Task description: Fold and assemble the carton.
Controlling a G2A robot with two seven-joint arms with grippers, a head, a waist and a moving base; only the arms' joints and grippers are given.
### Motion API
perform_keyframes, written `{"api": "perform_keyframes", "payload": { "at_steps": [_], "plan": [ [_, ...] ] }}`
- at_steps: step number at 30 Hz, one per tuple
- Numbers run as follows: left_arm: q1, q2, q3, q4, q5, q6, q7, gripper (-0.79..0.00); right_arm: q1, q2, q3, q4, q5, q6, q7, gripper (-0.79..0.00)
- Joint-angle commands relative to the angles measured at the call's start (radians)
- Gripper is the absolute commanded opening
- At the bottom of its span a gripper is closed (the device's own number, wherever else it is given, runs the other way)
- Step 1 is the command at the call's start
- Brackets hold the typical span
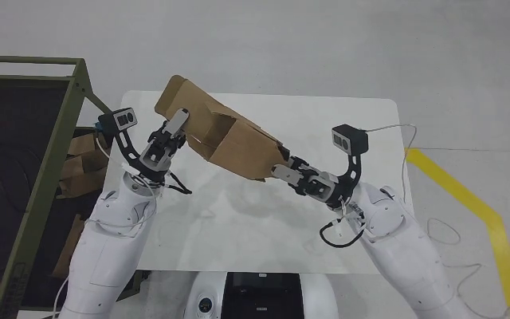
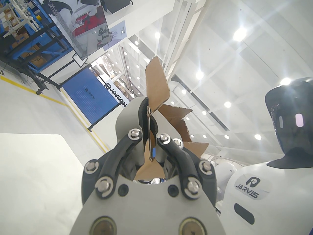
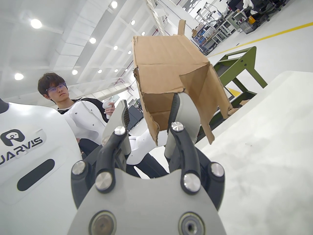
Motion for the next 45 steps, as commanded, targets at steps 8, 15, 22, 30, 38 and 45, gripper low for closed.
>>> {"api": "perform_keyframes", "payload": {
  "at_steps": [8,15,22,30,38,45],
  "plan": [
    [0.003,-0.005,0.0,-0.001,0.019,-0.001,0.031,-0.785,0.004,-0.01,-0.023,0.005,0.012,-0.01,-0.039,-0.493],
    [0.01,-0.009,-0.001,-0.005,0.03,0.0,0.048,-0.785,0.01,-0.016,-0.04,0.006,0.034,-0.018,-0.027,-0.493],
    [0.019,-0.012,-0.002,-0.01,0.035,-0.006,0.057,-0.785,0.004,-0.022,-0.042,-0.003,-0.004,-0.007,-0.064,-0.511],
    [0.03,-0.015,-0.006,-0.015,0.041,-0.011,0.066,-0.785,-0.027,-0.029,-0.031,-0.028,-0.079,0.007,-0.157,-0.529],
    [0.037,-0.019,-0.005,-0.019,0.052,-0.013,0.073,-0.785,-0.037,-0.032,-0.034,-0.035,-0.084,0.009,-0.156,-0.579],
    [0.038,-0.022,-0.006,-0.021,0.06,-0.013,0.078,-0.785,-0.04,-0.035,-0.032,-0.031,-0.084,0.004,-0.158,-0.785]
  ]
}}
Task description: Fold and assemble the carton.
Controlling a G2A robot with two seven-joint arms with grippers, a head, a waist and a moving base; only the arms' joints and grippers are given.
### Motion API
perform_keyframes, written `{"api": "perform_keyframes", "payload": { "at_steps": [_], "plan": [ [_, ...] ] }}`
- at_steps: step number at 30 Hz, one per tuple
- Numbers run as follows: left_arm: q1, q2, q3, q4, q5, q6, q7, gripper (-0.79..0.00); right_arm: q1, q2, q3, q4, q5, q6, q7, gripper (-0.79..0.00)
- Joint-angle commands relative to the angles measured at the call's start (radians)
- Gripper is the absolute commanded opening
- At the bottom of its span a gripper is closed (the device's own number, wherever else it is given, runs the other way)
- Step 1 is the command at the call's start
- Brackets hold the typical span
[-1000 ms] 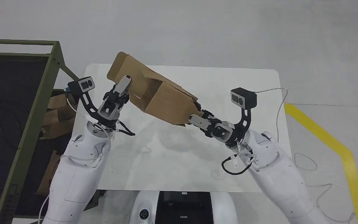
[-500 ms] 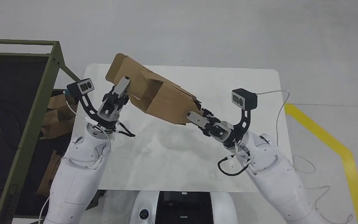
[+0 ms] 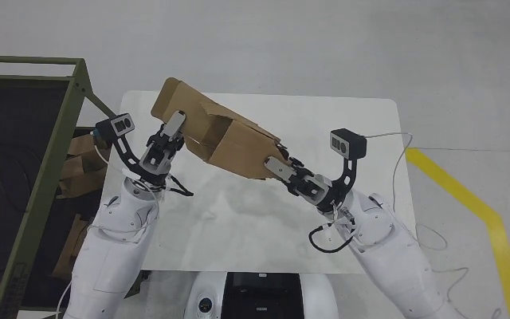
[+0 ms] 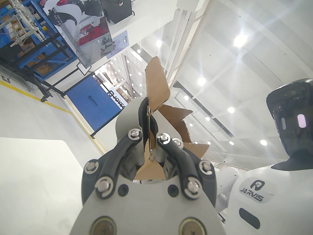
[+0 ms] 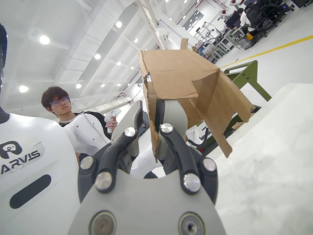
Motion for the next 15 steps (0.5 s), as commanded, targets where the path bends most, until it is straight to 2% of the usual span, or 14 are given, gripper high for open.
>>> {"api": "perform_keyframes", "payload": {
  "at_steps": [1,9,10,11,12,15],
  "plan": [
    [0.001,-0.001,-0.001,-0.001,0.002,0.0,0.001,-0.785,-0.001,-0.001,0.0,-0.001,-0.001,-0.001,0.001,-0.785],
    [0.006,-0.004,-0.002,-0.003,0.012,0.002,0.008,-0.785,-0.002,-0.003,0.003,0.0,0.012,-0.009,0.012,-0.785],
    [0.007,-0.004,-0.002,-0.004,0.013,0.004,0.007,-0.625,-0.003,-0.003,0.005,-0.001,0.014,-0.01,0.014,-0.785],
    [0.008,-0.004,-0.002,-0.003,0.011,0.005,0.006,-0.431,-0.003,-0.002,0.007,-0.001,0.016,-0.01,0.016,-0.785],
    [0.01,-0.004,-0.004,-0.002,0.008,0.008,0.005,-0.015,-0.004,-0.002,0.01,-0.002,0.017,-0.011,0.018,-0.785],
    [0.013,-0.004,-0.012,0.003,-0.007,0.016,-0.007,0.0,-0.008,-0.001,0.023,-0.006,0.022,-0.014,0.024,-0.785]
  ]
}}
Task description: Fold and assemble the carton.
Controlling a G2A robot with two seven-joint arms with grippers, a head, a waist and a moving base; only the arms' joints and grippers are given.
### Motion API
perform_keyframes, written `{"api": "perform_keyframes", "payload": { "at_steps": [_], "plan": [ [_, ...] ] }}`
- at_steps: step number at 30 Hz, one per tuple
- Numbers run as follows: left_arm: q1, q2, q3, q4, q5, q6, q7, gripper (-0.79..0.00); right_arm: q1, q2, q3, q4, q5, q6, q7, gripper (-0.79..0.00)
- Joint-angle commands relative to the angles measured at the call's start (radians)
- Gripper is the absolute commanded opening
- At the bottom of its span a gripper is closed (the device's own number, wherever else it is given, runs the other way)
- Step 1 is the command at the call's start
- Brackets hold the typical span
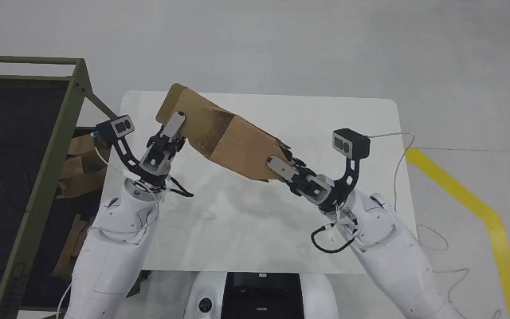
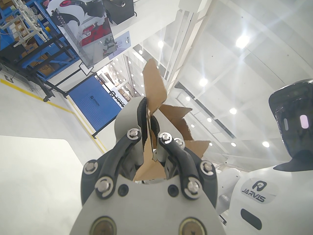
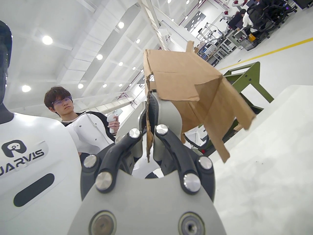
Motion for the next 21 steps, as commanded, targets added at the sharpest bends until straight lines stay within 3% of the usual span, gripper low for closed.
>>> {"api": "perform_keyframes", "payload": {
  "at_steps": [1,8,11,21],
  "plan": [
    [0.001,0.001,-0.008,0.005,-0.015,0.004,-0.01,0.0,-0.003,0.001,0.009,-0.003,0.003,-0.001,0.004,-0.785],
    [0.014,0.008,-0.066,0.02,-0.08,0.007,-0.064,0.0,-0.018,0.01,0.052,-0.013,0.006,0.01,0.048,-0.785],
    [0.02,0.014,-0.093,0.022,-0.135,0.007,-0.141,0.0,-0.021,0.017,0.077,-0.017,0.02,0.02,0.092,-0.785],
    [-0.035,0.053,-0.147,0.053,-0.475,0.104,-0.693,0.0,0.009,0.04,0.129,-0.023,0.113,0.041,0.311,-0.785]
  ]
}}
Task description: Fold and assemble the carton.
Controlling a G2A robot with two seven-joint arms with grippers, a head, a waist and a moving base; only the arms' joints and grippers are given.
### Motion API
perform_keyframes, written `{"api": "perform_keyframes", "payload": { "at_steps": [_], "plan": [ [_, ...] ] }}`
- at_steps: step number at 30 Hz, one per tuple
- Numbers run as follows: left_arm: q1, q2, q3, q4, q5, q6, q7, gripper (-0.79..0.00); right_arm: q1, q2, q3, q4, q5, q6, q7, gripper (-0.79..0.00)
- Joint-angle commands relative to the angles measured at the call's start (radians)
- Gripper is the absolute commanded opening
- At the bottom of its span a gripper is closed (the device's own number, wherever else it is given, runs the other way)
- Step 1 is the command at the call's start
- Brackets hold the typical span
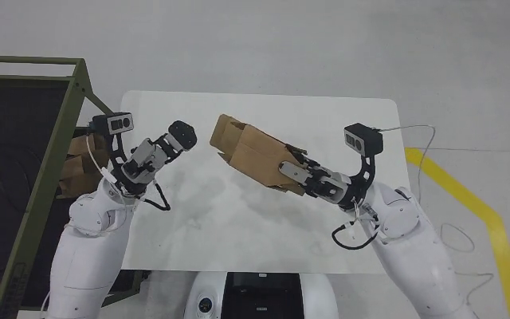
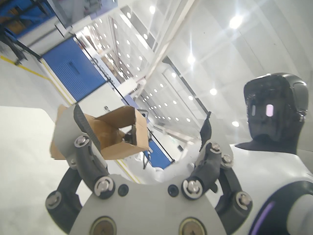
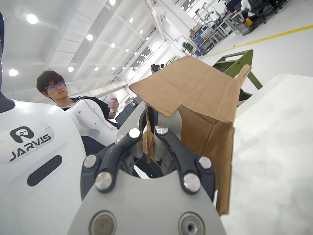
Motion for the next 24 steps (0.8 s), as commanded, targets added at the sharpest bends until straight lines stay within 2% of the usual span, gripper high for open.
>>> {"api": "perform_keyframes", "payload": {
  "at_steps": [1,5,10,16,24],
  "plan": [
    [-0.02,0.006,-0.01,0.016,-0.038,0.021,-0.116,0.0,0.011,0.004,0.003,0.001,0.018,0.002,0.053,-0.785],
    [-0.053,0.015,-0.009,0.039,-0.096,0.059,-0.269,0.0,0.03,0.011,0.009,0.004,0.052,0.01,0.137,-0.785],
    [-0.09,0.022,0.006,0.054,-0.13,0.114,-0.392,0.0,0.042,0.019,0.016,0.007,0.089,0.018,0.21,-0.785],
    [-0.112,0.025,0.032,0.051,-0.109,0.135,-0.413,0.0,0.057,0.024,0.009,0.014,0.126,0.027,0.27,-0.785],
    [-0.125,0.025,0.07,0.048,-0.097,0.133,-0.411,0.0,0.071,0.026,0.002,0.027,0.146,0.027,0.278,-0.785]
  ]
}}
